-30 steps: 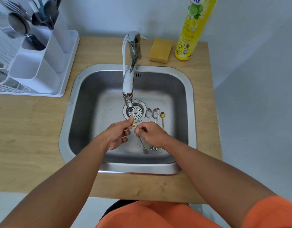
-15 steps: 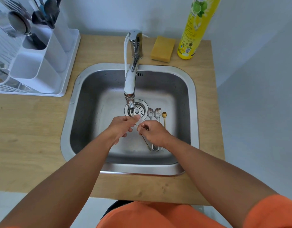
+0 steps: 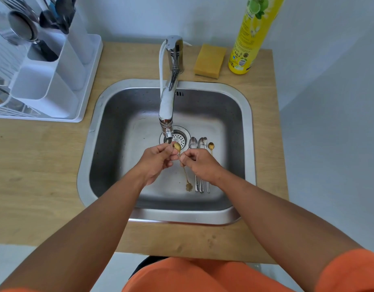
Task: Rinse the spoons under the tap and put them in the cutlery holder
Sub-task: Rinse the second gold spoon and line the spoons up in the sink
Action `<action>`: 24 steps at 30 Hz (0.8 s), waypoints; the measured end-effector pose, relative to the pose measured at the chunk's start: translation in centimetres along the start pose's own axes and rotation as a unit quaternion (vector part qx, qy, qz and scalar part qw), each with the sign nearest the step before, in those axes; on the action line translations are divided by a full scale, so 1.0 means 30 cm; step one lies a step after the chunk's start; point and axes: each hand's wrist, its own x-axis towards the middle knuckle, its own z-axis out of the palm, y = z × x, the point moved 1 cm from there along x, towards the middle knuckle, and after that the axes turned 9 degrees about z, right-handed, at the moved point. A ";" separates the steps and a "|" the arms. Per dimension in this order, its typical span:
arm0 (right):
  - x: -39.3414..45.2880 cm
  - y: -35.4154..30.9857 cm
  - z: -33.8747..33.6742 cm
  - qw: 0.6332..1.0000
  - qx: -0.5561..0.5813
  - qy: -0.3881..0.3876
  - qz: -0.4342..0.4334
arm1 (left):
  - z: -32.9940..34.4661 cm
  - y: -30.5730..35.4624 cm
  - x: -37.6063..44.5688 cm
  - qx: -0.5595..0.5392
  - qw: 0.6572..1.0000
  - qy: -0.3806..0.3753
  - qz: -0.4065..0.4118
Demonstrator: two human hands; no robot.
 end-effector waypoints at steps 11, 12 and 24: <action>-0.016 -0.011 0.037 1.000 0.005 -0.027 -0.012 | -0.002 -0.007 -0.020 -0.007 0.999 0.022 -0.037; -0.017 -0.016 0.039 0.999 0.004 -0.032 -0.011 | -0.004 -0.008 -0.021 -0.011 0.999 0.019 -0.036; -0.021 -0.018 0.052 0.999 0.048 -0.018 -0.002 | 0.014 0.005 -0.042 0.042 0.999 -0.030 -0.003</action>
